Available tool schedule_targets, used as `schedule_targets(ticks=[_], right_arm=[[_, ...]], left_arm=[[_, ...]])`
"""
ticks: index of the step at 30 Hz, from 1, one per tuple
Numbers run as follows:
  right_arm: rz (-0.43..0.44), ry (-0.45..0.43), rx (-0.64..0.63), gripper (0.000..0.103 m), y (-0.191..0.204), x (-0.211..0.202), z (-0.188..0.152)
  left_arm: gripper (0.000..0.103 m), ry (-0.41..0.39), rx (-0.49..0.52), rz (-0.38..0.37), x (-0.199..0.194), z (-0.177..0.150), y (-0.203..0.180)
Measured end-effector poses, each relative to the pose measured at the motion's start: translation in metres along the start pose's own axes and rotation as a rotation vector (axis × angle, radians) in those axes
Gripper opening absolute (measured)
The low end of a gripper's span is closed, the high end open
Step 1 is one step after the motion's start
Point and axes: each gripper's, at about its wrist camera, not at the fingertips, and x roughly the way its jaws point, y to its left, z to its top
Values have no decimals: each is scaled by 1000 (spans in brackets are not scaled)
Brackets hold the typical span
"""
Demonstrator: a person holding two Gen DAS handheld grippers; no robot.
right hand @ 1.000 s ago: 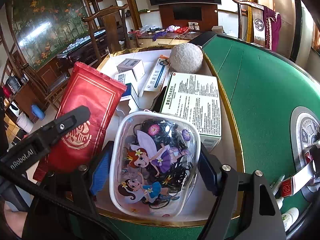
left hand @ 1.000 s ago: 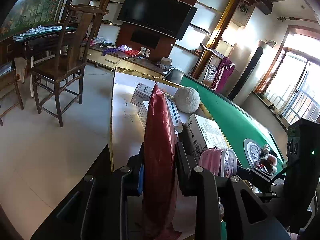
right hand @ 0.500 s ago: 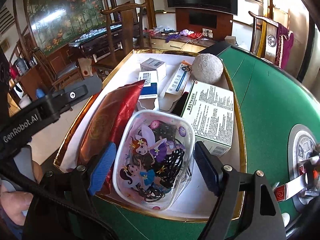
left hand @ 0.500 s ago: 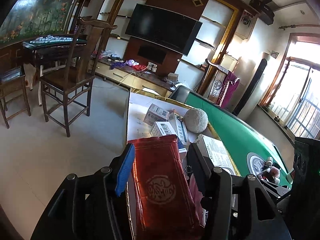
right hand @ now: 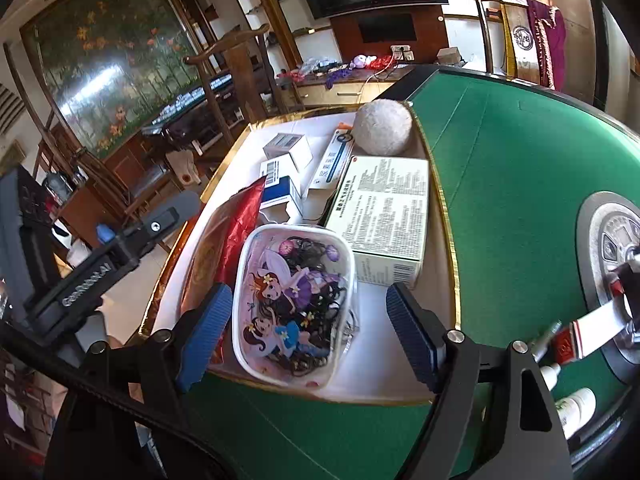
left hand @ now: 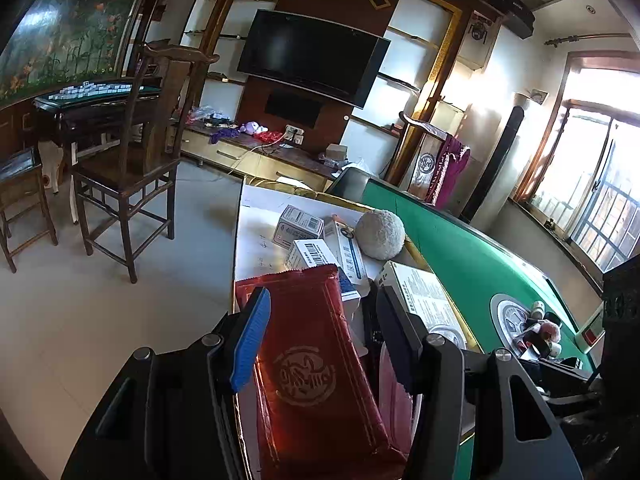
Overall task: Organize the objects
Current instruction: 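Move back to the pile and grasp the white dropper bottle with the left gripper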
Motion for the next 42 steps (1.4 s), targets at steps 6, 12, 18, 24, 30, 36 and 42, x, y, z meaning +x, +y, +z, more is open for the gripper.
schedule_targets(ticks=[6, 12, 18, 24, 30, 36, 42], right_arm=[[9, -87, 50, 81, -32, -49, -9], [-54, -179, 148, 81, -97, -107, -28], [-130, -260, 248, 80, -161, -160, -55], [-139, -281, 370, 80, -212, -181, -77], [-101, -333, 418, 81, -224, -199, -81], [-80, -350, 428, 81, -225, -205, -84], [-80, -352, 422, 81, -224, -206, -86]], left_arm=[[49, 5, 66, -29, -6, -2, -19], [49, 58, 184, -89, -11, -10, -64], [49, 169, 348, -185, -7, -28, -142], [49, 402, 545, -292, 21, -69, -217], [49, 531, 579, -288, 42, -97, -247], [50, 638, 498, -461, 35, -111, -257], [50, 658, 404, -423, 42, -101, -241]])
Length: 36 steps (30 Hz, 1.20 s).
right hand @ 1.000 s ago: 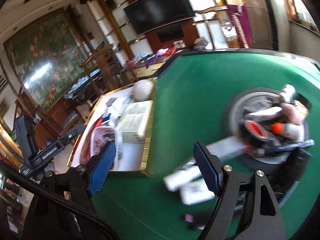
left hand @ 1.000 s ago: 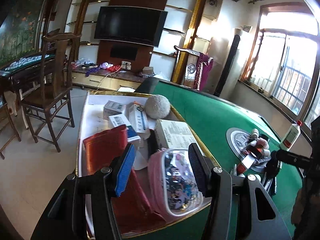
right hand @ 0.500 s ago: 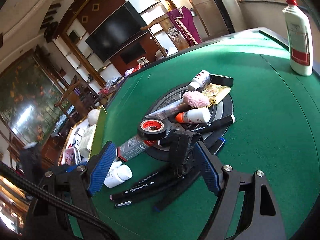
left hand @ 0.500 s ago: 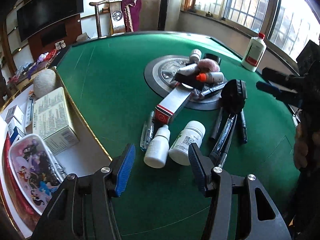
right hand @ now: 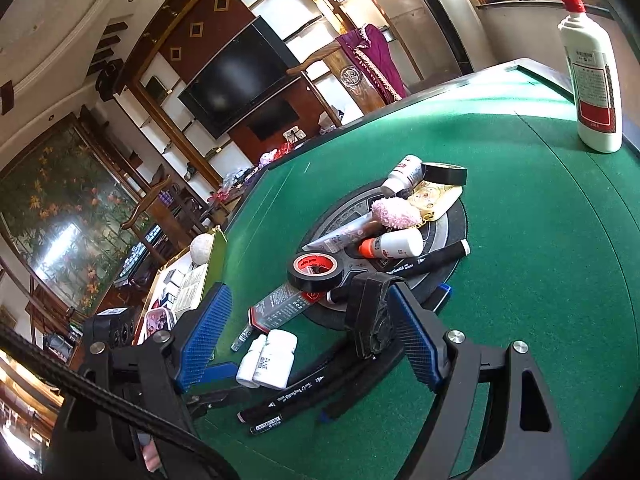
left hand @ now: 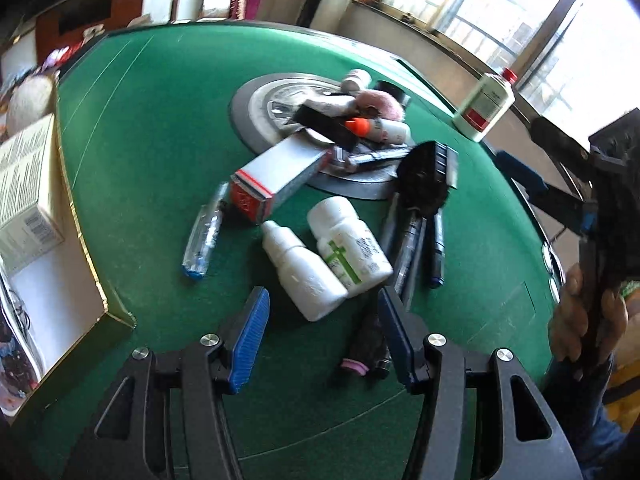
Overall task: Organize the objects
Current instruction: 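Move back to the pile and grasp the white dropper bottle with the left gripper, then grasp the white QR-label pill bottle with the right gripper while the left holds the dropper bottle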
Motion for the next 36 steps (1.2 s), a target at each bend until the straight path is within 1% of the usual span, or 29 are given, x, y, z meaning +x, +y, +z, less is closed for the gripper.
schedule_targets(ticks=[2, 4, 6, 9, 10, 12, 13, 15, 17, 19, 20, 21, 22, 23, 24, 25, 26, 27, 28, 30, 31, 32, 34, 35, 36], right_arm=[[-3, -1, 0, 81, 0, 0, -1], [-3, -1, -3, 81, 0, 0, -1], [-6, -1, -9, 81, -1, 1, -1], [-8, 1, -23, 81, 2, 1, -2], [-10, 2, -31, 81, 4, 1, -2], [-16, 5, -49, 81, 8, 2, -4], [-16, 10, -61, 81, 12, 3, -5], [-19, 20, -95, 81, 19, 5, -8], [-14, 36, -141, 81, 29, 9, -13], [-6, 59, -220, 80, 44, 14, -20], [-7, 80, -265, 80, 52, 18, -24], [-5, 109, -304, 79, 61, 24, -29], [-14, 136, -333, 78, 69, 31, -34], [-32, 161, -350, 74, 74, 39, -39], [-52, 193, -365, 67, 80, 48, -44], [-68, 214, -382, 63, 83, 56, -49], [-101, 236, -405, 57, 86, 64, -54], [-145, 257, -435, 53, 89, 74, -59], [-161, 273, -449, 53, 88, 80, -63], [-200, 307, -448, 52, 86, 93, -66], [-205, 319, -446, 50, 84, 99, -67], [-213, 329, -450, 45, 84, 102, -68], [-230, 354, -457, 40, 82, 112, -70], [-234, 363, -457, 34, 81, 115, -71], [-255, 388, -463, 32, 78, 121, -75]], left_arm=[[50, 0, -40, 6, 2, 2, 8], [50, 3, -57, 17, 4, 3, 10], [50, 1, -54, 31, 7, 7, 10], [50, 8, -22, 100, 11, 13, 3], [48, 8, 7, 138, 14, 14, -2], [24, 3, 78, 208, 18, 13, -12], [22, -3, 100, 233, 18, 11, -14], [22, -12, 123, 227, 13, 3, -14], [22, -30, 126, 238, 6, -9, -9], [22, -45, 127, 243, -4, -22, -2], [22, -54, 124, 268, -7, -25, 2], [22, -61, 129, 285, -8, -28, 6], [22, -69, 128, 279, -10, -29, 9], [22, -75, 120, 264, -11, -29, 12], [22, -78, 117, 260, -10, -28, 10], [22, -79, 123, 262, -9, -28, 9], [22, -81, 134, 272, -9, -29, 8], [22, -84, 147, 285, -8, -30, 6], [22, -85, 156, 293, -4, -28, 3], [22, -88, 166, 305, -1, -28, 1], [22, -90, 167, 308, -1, -29, 0], [22, -92, 171, 312, -1, -29, 0], [22, -94, 175, 319, -1, -29, -1], [22, -95, 177, 321, 0, -29, -2], [22, -95, 177, 322, 0, -29, -2]])
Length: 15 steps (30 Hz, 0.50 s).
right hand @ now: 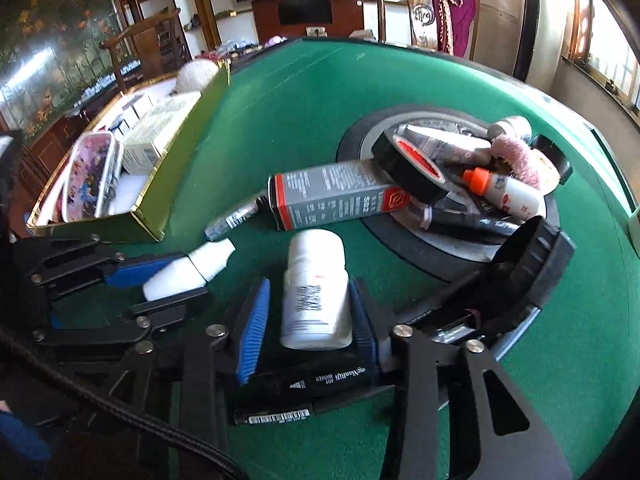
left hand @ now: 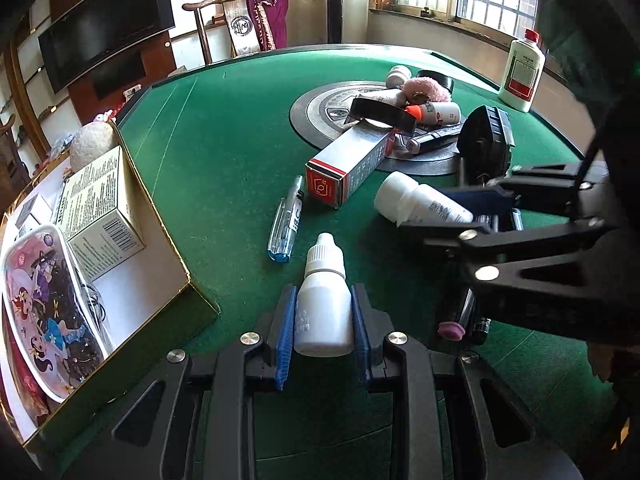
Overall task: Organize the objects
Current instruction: 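Grasp the white QR-label pill bottle with the right gripper while the left holds the dropper bottle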
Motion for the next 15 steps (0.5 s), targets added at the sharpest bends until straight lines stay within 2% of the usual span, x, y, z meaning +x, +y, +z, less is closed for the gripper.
schedule_targets(ticks=[3, 8, 15], right_arm=[[-21, -12, -21, 31, 1, 0, -4], [-8, -48, 4, 31, -7, -10, -10], [23, -118, 56, 31, -19, -28, -12]], left_arm=[[23, -3, -1, 5, 2, 2, -2], [22, -14, -11, -1, 2, 2, -2], [22, -32, -40, -57, 1, 5, 5]])
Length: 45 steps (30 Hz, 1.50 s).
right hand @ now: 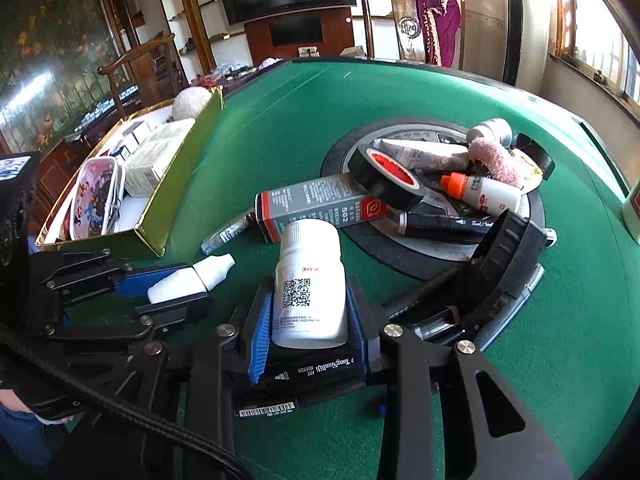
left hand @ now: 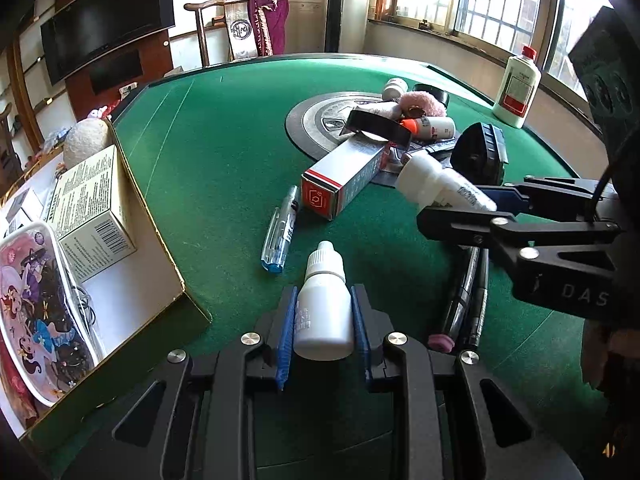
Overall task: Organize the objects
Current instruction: 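Grasp the white QR-label pill bottle with the right gripper while the left holds the dropper bottle, then carry the dropper bottle and pill bottle in both grippers over the white tray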
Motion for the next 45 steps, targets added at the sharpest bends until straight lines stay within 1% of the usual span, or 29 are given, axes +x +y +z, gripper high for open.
schedule_targets(ticks=[3, 12, 16, 19, 25, 32, 37, 42, 45], right_arm=[[-1, -16, -5, 31, 4, -2, 3], [11, -11, -1, 31, 9, -2, 6], [15, -1, 10, 31, 5, 3, 4], [20, -11, 25, 31, 2, 0, 5], [35, -13, 38, 31, 1, 0, 5], [45, -30, 59, 31, 2, -5, 5], [43, -20, 82, 31, 3, -4, 2], [46, -46, 94, 31, 7, -13, -1], [47, -63, 100, 31, 10, -19, -1]], left_arm=[[22, -12, -18, -17, -2, 2, 4], [22, -29, -50, -33, -4, 3, 12], [22, -29, -65, -39, -4, 4, 15], [22, -39, -75, -52, -6, 5, 18], [22, -45, -85, -54, -7, 4, 21], [22, -80, -72, -37, -15, 4, 19], [22, -44, -47, -18, -10, 1, 16], [22, -88, -40, -23, -22, 3, 13], [22, -124, -55, -7, -33, 3, 16]])
